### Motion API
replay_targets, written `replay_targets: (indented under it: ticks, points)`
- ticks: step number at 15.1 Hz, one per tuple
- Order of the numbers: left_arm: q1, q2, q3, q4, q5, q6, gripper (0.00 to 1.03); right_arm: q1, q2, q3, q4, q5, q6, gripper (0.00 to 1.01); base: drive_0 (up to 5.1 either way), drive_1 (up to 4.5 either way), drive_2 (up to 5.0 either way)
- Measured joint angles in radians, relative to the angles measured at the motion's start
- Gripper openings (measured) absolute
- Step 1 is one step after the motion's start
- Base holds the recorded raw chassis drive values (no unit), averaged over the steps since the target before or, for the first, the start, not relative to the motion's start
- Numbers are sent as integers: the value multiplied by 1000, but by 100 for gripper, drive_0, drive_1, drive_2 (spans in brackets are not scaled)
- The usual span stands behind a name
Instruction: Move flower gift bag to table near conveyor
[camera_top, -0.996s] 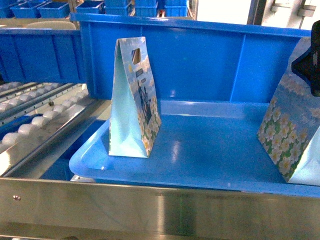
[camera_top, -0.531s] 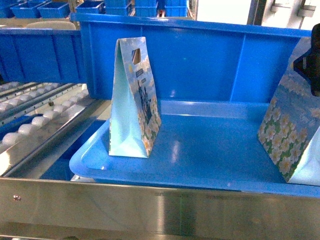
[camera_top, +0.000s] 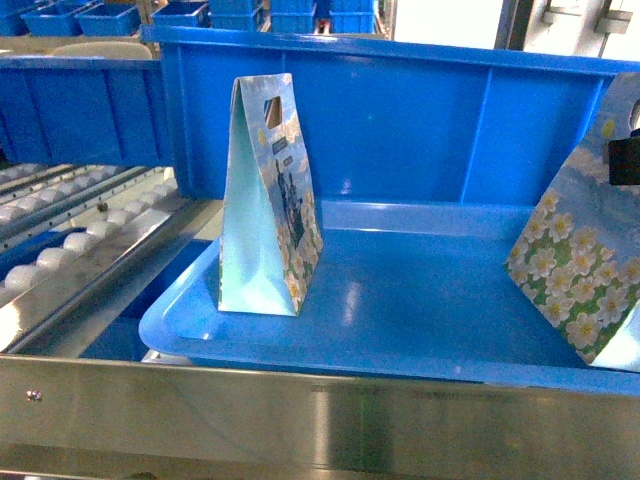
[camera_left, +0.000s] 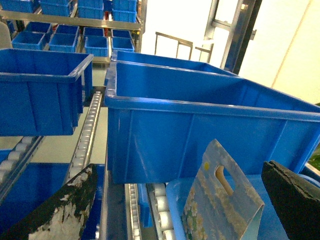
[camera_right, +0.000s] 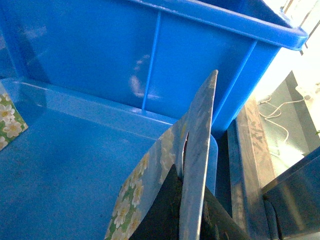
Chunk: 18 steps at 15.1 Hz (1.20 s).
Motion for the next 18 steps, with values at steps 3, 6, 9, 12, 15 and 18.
replay_targets:
  ticks: [3,6,9,12,15,18]
  points:
    - [0,0,0,0,0,0,98,-3,-100,-10,-27,-3,-1,3,0,0,0]
    - [0,0,0,0,0,0,98,-24,-180,-10,-52,-17,-3,3,0,0,0]
    - [0,0,0,0,0,0,98,-43,-245,-10,-79,-18,-4,3,0,0,0]
    - [0,0,0,0,0,0,98,-69,-345,-21,-106,-28,-7,3,0,0,0]
    - [0,0,0,0,0,0,98,-110,-425,-42,-141,-53,-6,3,0,0,0]
    - [0,0,0,0,0,0,98,-183,-539,-90,-209,-113,-5,3,0,0,0]
